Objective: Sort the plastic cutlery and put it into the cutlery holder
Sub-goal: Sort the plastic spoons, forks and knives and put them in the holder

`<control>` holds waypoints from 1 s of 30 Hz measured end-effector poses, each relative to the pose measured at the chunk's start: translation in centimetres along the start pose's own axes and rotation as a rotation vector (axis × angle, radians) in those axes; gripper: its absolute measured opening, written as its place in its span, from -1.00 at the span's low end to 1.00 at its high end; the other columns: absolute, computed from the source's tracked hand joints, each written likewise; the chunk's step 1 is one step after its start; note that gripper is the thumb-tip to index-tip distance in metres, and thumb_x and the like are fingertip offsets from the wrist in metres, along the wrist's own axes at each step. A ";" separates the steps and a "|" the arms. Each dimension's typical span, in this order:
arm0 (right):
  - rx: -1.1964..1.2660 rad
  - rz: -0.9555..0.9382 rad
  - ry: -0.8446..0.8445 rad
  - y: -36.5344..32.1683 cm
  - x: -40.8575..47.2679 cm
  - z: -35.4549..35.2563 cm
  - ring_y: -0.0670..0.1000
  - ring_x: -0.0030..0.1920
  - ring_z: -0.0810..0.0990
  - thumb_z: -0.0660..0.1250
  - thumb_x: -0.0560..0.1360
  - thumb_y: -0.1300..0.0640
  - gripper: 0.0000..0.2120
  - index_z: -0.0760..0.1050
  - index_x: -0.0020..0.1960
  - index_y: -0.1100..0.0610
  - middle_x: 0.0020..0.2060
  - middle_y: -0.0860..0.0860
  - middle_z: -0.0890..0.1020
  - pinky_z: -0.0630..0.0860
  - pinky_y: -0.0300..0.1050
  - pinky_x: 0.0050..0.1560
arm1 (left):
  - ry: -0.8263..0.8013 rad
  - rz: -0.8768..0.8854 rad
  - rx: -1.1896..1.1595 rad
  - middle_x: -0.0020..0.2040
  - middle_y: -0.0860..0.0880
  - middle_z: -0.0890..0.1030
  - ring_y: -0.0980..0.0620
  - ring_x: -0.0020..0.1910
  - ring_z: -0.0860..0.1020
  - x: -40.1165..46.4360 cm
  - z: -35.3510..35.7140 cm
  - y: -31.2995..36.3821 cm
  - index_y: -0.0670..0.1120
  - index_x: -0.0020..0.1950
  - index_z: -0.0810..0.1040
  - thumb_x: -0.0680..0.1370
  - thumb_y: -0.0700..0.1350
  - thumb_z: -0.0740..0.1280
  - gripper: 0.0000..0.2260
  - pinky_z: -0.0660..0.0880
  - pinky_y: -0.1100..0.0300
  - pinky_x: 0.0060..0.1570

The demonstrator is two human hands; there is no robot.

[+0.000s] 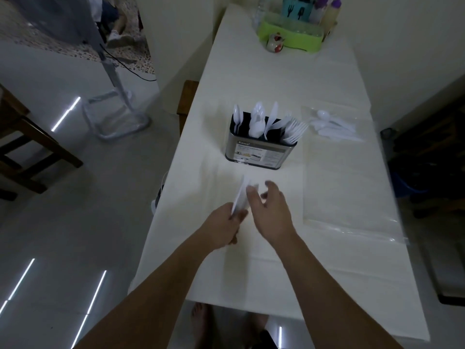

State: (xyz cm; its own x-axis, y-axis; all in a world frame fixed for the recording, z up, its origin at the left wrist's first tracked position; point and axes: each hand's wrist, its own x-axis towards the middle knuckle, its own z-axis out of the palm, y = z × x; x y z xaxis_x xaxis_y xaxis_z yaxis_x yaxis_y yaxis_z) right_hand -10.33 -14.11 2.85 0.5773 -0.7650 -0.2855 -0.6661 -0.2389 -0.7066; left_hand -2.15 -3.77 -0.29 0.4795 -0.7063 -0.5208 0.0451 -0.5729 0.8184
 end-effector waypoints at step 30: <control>-0.364 -0.107 -0.071 -0.1 3.3 -3.9 0.12 -0.15 0.59 0.15 0.59 -0.09 -0.68 0.52 -0.05 0.13 -0.20 0.07 0.62 0.50 -0.04 -0.14 | 0.256 0.255 0.449 -0.21 -0.01 0.59 -0.01 -0.29 0.55 2.9 2.3 1.7 0.00 -0.03 0.36 0.52 0.01 0.35 -0.81 0.35 0.22 -0.35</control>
State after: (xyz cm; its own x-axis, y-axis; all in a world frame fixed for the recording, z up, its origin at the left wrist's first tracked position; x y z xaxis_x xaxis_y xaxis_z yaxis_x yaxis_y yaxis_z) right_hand -10.18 -18.95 4.51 0.6755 -0.6841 -0.2752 -0.7169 -0.5219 -0.4623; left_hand -2.70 -7.75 -0.97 0.6257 -0.7540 -0.1999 -0.4493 -0.5578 0.6978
